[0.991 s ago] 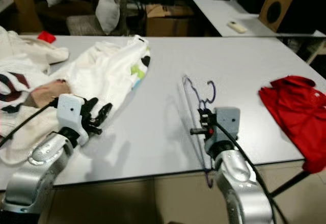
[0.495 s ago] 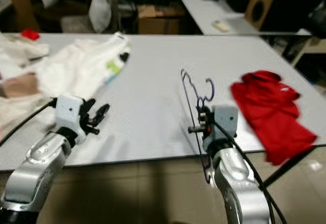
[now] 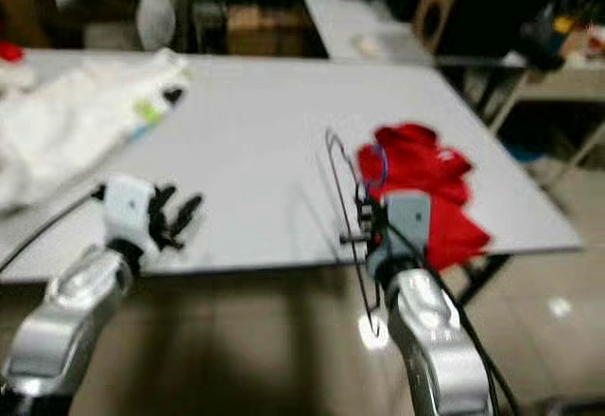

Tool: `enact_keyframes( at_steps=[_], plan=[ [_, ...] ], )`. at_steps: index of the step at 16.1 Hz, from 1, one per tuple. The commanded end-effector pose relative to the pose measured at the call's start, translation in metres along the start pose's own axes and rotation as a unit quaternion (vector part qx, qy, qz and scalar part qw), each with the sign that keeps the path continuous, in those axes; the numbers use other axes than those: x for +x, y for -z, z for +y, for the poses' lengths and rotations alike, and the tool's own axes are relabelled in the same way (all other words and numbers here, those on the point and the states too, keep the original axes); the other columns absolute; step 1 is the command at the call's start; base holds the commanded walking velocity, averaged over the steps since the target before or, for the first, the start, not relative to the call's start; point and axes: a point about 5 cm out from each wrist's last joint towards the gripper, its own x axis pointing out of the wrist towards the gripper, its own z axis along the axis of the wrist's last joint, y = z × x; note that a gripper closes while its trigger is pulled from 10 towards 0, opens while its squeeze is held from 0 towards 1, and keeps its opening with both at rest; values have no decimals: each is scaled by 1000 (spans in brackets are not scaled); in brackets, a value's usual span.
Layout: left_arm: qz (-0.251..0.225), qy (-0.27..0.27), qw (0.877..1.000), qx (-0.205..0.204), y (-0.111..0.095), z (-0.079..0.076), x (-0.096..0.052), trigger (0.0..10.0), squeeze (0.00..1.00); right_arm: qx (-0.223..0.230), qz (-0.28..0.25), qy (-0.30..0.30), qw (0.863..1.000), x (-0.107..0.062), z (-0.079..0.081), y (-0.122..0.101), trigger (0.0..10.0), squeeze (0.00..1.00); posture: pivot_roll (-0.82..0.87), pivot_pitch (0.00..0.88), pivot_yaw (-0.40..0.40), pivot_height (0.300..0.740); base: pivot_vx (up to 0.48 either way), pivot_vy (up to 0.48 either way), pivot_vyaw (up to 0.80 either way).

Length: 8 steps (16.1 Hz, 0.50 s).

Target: Hang hanger

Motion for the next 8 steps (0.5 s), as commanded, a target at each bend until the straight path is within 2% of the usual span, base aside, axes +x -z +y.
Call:
enact_keyframes(
  at_steps=[1, 8],
  plan=[
    [-6, 8, 1000, 3, -3, -8, 2, 10000, 0, -5, -2, 14, 1000, -1, -8, -2, 10000, 0, -52, 0, -38, 740, 0, 0, -800],
    [-14, 12, 1000, 8, -5, -8, 2, 10000, 0, 3, 0, 13, 1000, -1, -8, -4, 10000, 0, -61, 0, -38, 740, 0, 0, -800]
  ],
)
